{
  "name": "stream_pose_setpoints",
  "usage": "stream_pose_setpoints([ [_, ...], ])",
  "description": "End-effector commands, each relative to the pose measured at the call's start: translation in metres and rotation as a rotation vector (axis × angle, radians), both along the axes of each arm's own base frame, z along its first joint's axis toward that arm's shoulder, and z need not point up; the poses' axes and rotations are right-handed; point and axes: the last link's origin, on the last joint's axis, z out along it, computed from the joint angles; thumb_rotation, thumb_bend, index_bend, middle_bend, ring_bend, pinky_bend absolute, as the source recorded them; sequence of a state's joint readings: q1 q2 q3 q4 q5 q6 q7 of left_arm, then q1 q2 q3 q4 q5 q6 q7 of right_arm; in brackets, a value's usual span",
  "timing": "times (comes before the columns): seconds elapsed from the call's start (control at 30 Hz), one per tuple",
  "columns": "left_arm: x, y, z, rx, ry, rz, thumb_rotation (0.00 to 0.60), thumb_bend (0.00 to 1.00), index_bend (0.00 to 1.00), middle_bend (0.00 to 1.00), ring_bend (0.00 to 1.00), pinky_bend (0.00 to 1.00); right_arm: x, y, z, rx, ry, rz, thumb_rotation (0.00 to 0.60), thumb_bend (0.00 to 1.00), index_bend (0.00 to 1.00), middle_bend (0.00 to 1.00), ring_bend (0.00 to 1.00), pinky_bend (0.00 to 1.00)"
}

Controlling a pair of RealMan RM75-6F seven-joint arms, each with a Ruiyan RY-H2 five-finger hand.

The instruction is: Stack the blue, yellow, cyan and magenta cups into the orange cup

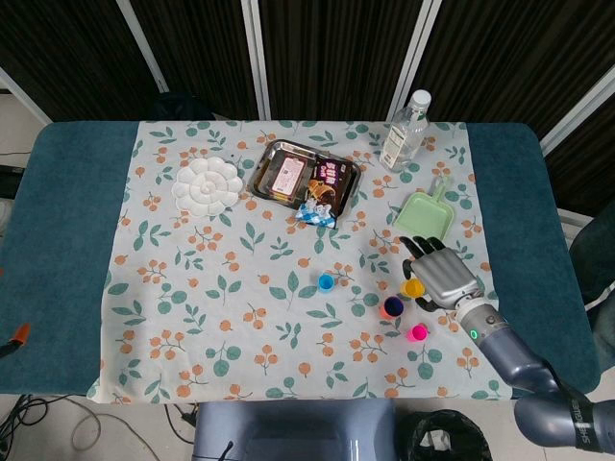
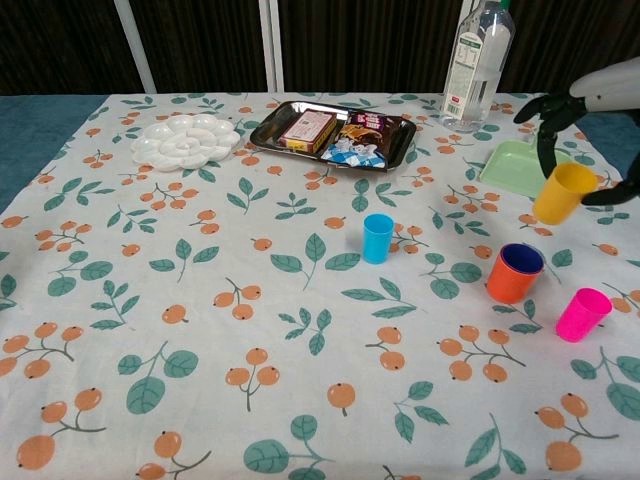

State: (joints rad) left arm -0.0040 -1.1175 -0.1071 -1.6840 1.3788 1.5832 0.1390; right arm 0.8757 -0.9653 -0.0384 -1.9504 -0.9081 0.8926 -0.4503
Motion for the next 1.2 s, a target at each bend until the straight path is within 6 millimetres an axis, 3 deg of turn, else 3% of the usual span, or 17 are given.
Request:
stream_pose_setpoints([
  [0.03,0.000,0.000,-0.001,-0.001,0.001,-0.001,0.600,0.19,0.17,0.10,0.00,0.00,-0.009,0.014,0.000,0.014,-0.013,-0.002,0.600,0.42,0.49,0.00,0.07,0.11],
  [1.2,0.000,0.000,-0.002,-0.005,0.000,0.003,0.600,0.19,0.17,0.10,0.00,0.00,-0.002,0.008,-0.035,0.054,-0.065,-0.003,0.600,0.42,0.49,0.00,0.07,0.11],
])
